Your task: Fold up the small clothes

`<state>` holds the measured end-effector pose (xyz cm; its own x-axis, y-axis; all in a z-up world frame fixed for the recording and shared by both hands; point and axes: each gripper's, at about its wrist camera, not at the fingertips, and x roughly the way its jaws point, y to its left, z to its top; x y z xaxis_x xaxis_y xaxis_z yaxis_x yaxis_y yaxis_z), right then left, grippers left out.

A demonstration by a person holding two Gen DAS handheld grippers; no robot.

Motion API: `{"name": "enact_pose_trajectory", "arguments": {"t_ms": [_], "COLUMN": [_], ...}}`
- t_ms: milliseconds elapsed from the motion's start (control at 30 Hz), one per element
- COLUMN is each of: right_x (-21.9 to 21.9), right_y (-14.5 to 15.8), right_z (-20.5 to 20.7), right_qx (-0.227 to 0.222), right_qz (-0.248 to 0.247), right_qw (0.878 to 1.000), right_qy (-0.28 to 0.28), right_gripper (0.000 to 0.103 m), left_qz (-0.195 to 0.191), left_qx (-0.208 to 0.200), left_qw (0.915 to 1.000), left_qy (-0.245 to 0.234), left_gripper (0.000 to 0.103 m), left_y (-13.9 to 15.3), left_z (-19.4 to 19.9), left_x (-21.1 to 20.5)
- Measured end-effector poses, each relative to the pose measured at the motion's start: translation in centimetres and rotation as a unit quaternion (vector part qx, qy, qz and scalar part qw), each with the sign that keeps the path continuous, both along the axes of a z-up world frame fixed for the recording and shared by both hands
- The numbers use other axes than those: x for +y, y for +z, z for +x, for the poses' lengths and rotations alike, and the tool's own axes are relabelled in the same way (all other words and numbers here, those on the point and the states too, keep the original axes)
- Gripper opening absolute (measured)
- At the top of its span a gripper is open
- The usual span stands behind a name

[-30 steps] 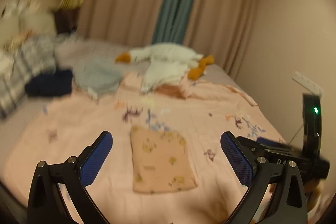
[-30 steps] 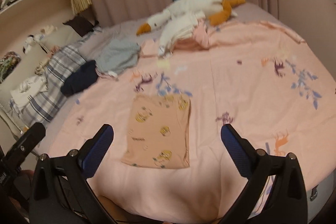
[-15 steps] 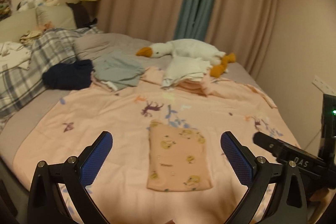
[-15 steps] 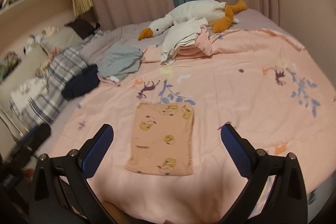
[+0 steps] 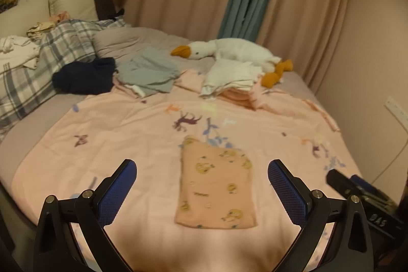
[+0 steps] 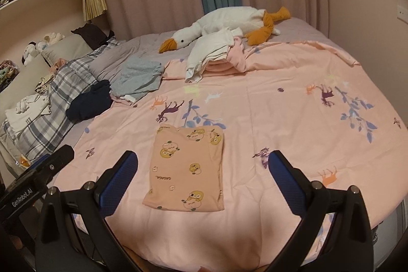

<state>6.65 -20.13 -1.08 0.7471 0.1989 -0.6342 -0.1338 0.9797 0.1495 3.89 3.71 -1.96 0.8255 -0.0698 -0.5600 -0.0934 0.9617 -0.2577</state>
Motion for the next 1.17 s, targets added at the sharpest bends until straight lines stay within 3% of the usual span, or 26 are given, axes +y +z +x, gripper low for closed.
{"name": "enact_pose_trajectory", "arguments": {"t_ms": [467,1167], "right_x": [-1.1,-1.5], "right_y": [0.3,0.4], "right_z": [-0.6,-0.8], "right_qx": [-0.011,-0.013], "right_qz": [-0.004,-0.003], "right_qw": [1.0,1.0], "right_qy": [-0.025,-0.026], "right_gripper": [0.103,0.103], "left_qz": [0.028,0.054], "left_qx": [-0.013,-0.021], "left_qw": [0.9983,0.9966], "left_qy": [-0.049,-0.058], "left_gripper": [0.102,0.102], "left_y": [0.3,0.4], "left_z": [-0.4,-0.7], "left_x": [-2.8,-4.2]}}
